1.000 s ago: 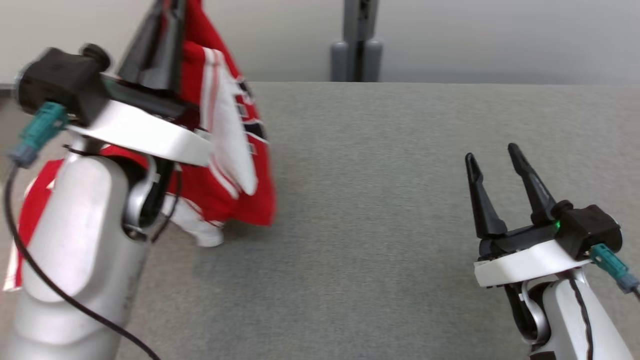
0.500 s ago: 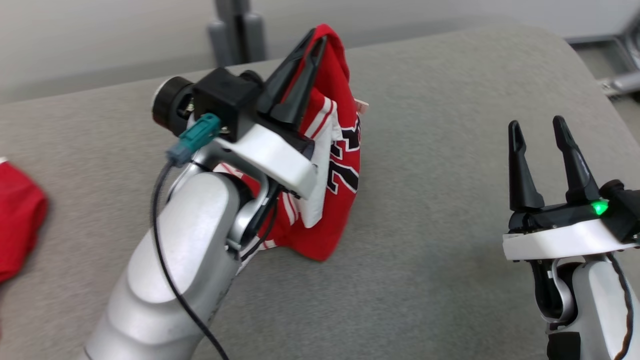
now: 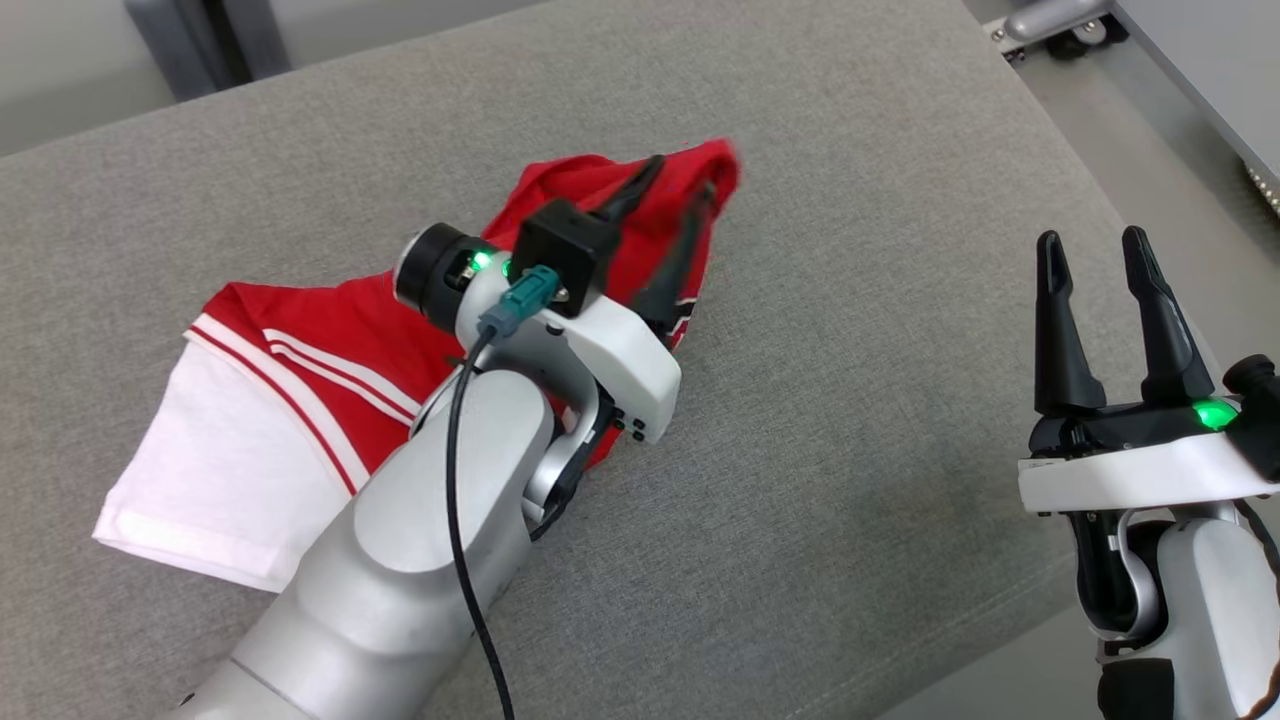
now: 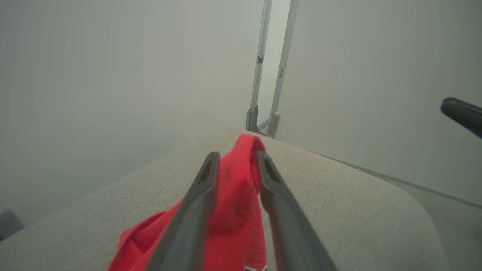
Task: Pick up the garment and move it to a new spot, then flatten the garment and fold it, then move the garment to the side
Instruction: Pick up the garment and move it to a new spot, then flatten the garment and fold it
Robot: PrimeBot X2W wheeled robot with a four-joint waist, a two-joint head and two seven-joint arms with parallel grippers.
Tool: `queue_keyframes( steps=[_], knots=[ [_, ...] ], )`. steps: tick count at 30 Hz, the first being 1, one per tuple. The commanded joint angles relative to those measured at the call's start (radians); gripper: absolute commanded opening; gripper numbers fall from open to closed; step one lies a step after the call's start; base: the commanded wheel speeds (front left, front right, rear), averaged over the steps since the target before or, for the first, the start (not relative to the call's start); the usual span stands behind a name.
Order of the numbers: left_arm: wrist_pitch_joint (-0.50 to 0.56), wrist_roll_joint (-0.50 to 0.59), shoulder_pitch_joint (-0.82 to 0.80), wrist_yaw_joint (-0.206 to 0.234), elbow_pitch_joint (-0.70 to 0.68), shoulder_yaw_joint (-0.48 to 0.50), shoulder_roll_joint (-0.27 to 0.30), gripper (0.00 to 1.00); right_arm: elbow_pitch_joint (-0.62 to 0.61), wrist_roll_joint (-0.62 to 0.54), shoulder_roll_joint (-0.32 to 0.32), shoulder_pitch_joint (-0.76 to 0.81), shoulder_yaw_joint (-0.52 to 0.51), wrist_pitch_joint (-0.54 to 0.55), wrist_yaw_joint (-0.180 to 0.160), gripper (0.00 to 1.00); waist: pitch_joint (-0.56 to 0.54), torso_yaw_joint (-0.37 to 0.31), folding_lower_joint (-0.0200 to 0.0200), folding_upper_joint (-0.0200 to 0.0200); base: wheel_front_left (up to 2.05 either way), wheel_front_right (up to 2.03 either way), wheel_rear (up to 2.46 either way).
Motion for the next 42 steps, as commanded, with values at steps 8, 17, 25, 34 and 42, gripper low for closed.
queue_keyframes(
  steps=[8, 17, 25, 34, 42],
  knots=[
    [-0.113, -0.087, -0.048, 0.039, 0.062, -0.037, 0.005, 1.0, -0.008, -0.042, -0.004, -0.002, -0.017, -0.006, 0.002, 1.0, -0.04, 0.09, 0.0, -0.0002, 0.0, 0.0, 0.0],
    [-0.155, -0.026, 0.061, 0.106, -0.062, 0.118, 0.076, 1.0, -0.034, -0.109, -0.004, 0.035, -0.001, -0.006, 0.002, 1.0, -0.128, 0.257, 0.0, -0.0002, 0.0, 0.0, 0.0],
    [-0.154, 0.044, 0.372, 0.124, -0.231, 0.275, 0.14, 1.0, -0.034, -0.155, -0.005, 0.086, 0.028, -0.006, 0.002, 1.0, -0.194, 0.376, 0.0, -0.0002, 0.0, 0.0, 0.0],
    [-0.154, 0.112, 0.613, 0.079, -0.303, 0.384, 0.089, 1.0, -0.002, -0.179, -0.005, 0.132, 0.05, -0.006, 0.002, 1.0, -0.232, 0.451, 0.0, -0.0002, 0.0, 0.0, 0.0],
    [-0.154, 0.175, 0.673, 0.039, -0.335, 0.435, 0.017, 1.0, 0.008, -0.185, -0.005, 0.147, 0.058, -0.006, 0.002, 1.0, -0.231, 0.484, 0.0, -0.0002, 0.0, 0.0, 0.0]
  ],
)
